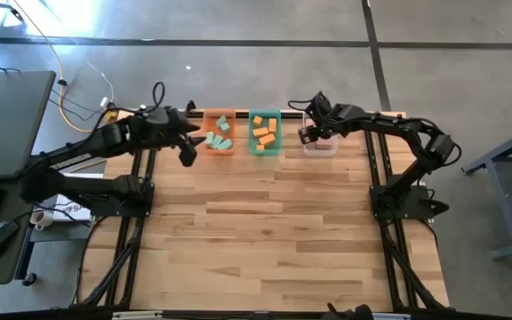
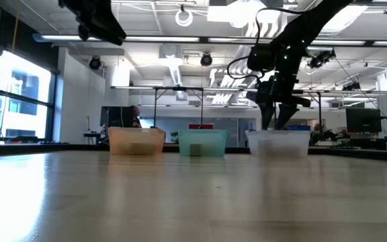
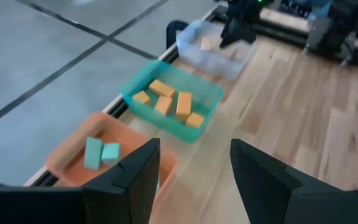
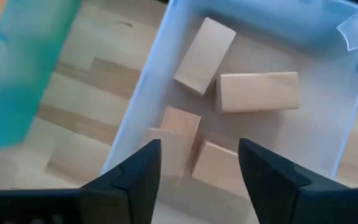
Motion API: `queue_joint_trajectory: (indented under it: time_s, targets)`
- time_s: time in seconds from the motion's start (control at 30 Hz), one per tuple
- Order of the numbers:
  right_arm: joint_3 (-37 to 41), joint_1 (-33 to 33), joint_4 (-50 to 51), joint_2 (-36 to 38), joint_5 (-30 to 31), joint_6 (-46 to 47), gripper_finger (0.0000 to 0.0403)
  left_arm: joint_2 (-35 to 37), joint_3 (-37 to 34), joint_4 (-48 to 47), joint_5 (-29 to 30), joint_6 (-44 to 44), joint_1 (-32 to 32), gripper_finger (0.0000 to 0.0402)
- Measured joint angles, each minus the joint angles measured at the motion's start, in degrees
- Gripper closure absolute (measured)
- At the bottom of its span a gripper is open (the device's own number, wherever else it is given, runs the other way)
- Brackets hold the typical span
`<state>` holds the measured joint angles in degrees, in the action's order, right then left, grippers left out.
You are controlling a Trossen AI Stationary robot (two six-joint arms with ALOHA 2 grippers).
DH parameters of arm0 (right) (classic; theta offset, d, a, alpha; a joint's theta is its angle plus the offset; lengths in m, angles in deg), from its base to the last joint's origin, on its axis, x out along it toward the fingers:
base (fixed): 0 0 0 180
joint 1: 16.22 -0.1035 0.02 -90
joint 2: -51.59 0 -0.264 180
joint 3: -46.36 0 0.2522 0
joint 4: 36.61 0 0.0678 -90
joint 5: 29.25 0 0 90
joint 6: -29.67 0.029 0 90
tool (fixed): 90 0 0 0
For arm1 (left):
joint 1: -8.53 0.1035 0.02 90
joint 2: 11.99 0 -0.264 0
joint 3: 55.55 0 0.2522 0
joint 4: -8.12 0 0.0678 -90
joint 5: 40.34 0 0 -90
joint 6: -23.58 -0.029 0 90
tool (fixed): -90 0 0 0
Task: Sort & place blocks by color
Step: Return to Home Position
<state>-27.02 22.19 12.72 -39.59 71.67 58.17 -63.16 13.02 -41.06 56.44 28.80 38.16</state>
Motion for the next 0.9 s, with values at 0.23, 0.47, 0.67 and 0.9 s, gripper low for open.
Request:
queue_joint_trajectory:
  time_s: [0.23, 0.47, 0.67, 0.9]
  targets:
    - [-6.40, -0.02, 3.46, 0.00, -1.19, -0.20, 0.0190, 5.57, -0.03, -8.13, -0.15, 0.55, -0.02, 0.0218]
    - [-14.38, -1.76, 5.78, 0.00, -1.49, -0.02, 0.0188, 14.96, -7.51, -3.23, -3.44, 3.67, -0.02, 0.0218]
    - [-19.25, -5.34, 5.81, 0.00, -0.44, -0.03, 0.0187, 23.04, -17.91, 5.62, -9.42, 8.06, -0.04, 0.0218]
    - [-23.24, -10.20, 6.08, 0.00, -0.42, -0.03, 0.0187, 32.92, -26.12, 12.58, -11.61, 11.13, -0.04, 0.0218]
